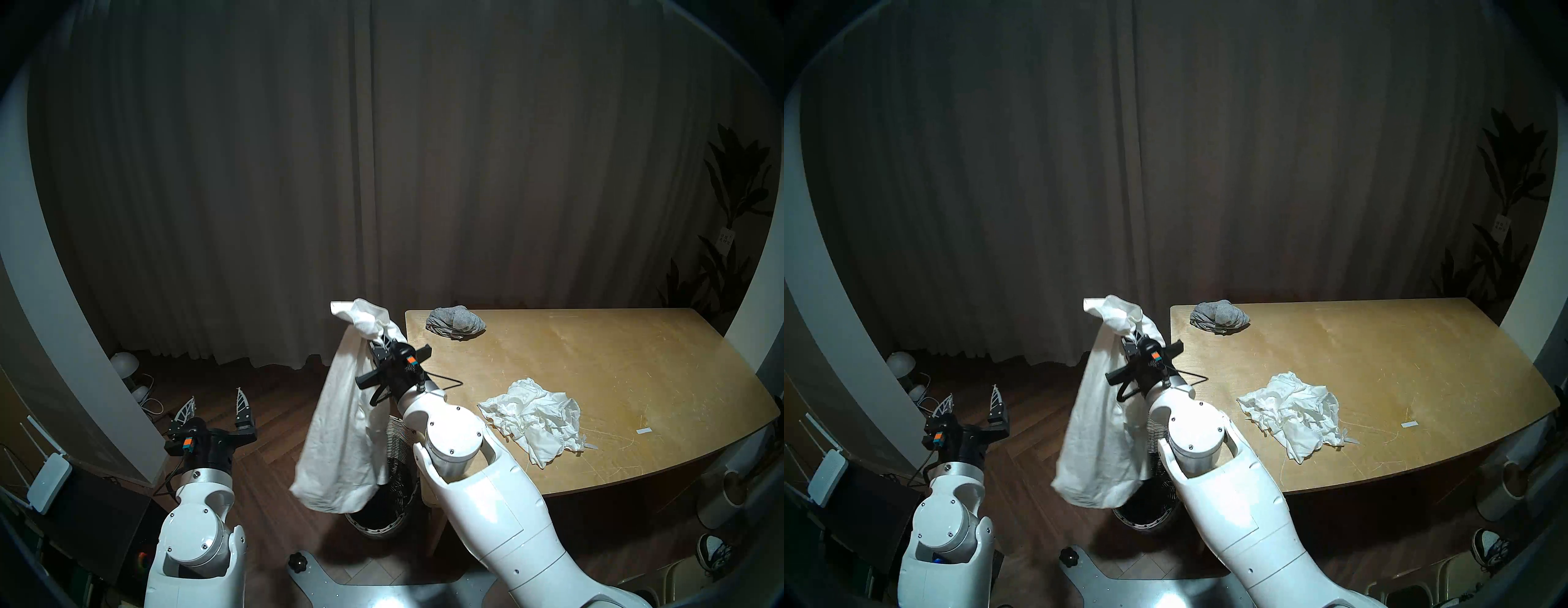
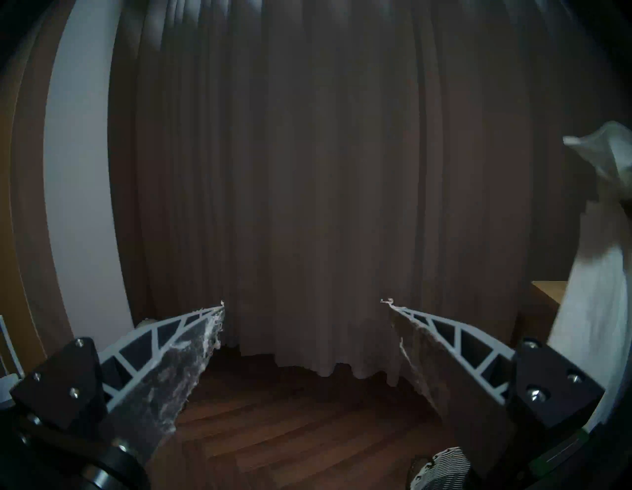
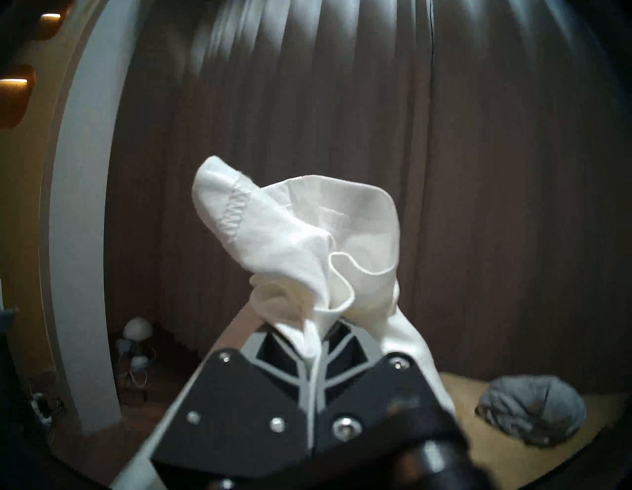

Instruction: Toss clothes into the laundry hamper

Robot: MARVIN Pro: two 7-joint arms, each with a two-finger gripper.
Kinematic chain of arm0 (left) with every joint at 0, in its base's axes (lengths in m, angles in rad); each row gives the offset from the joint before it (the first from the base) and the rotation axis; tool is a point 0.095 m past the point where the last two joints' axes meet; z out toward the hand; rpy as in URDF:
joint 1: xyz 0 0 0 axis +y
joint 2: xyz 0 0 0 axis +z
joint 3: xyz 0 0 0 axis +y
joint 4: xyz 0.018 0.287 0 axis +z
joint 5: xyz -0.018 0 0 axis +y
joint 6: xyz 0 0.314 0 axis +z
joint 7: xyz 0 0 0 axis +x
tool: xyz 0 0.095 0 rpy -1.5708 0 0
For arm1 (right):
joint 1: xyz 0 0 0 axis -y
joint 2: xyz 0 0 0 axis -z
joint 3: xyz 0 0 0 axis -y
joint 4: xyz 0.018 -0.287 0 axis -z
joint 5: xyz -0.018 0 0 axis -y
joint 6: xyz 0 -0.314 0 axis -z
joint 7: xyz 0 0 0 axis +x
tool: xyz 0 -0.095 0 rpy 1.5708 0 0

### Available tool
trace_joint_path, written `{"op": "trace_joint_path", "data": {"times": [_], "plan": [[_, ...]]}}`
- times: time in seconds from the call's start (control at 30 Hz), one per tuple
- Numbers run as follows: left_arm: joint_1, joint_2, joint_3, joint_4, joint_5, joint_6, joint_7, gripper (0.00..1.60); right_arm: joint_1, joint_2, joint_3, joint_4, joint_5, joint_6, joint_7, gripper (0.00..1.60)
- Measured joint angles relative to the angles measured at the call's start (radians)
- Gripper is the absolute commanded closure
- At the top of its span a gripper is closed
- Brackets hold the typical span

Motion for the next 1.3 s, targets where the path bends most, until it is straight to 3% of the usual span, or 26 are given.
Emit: {"op": "trace_joint_path", "data": {"times": [0.33,0.43,0.57,0.83,1.3], "plan": [[0.018,-0.011,-0.013,0.010,-0.030,-0.012,0.017,0.00,0.035,0.026,-0.160,0.144,-0.029,0.013,0.005,1.60],[0.029,-0.017,-0.019,0.010,-0.039,-0.025,0.022,0.00,0.055,0.019,-0.206,0.213,-0.054,-0.001,-0.049,1.60],[0.040,-0.021,-0.026,0.010,-0.046,-0.033,0.026,0.00,0.065,0.013,-0.195,0.276,-0.073,-0.012,-0.097,1.60],[0.049,-0.019,-0.035,0.017,-0.060,-0.039,0.027,0.00,0.124,0.022,-0.108,0.411,-0.084,-0.036,-0.170,1.60],[0.035,-0.010,-0.044,0.044,-0.078,-0.043,0.015,0.00,0.279,-0.080,-0.153,0.642,-0.148,-0.095,-0.233,1.60]]}}
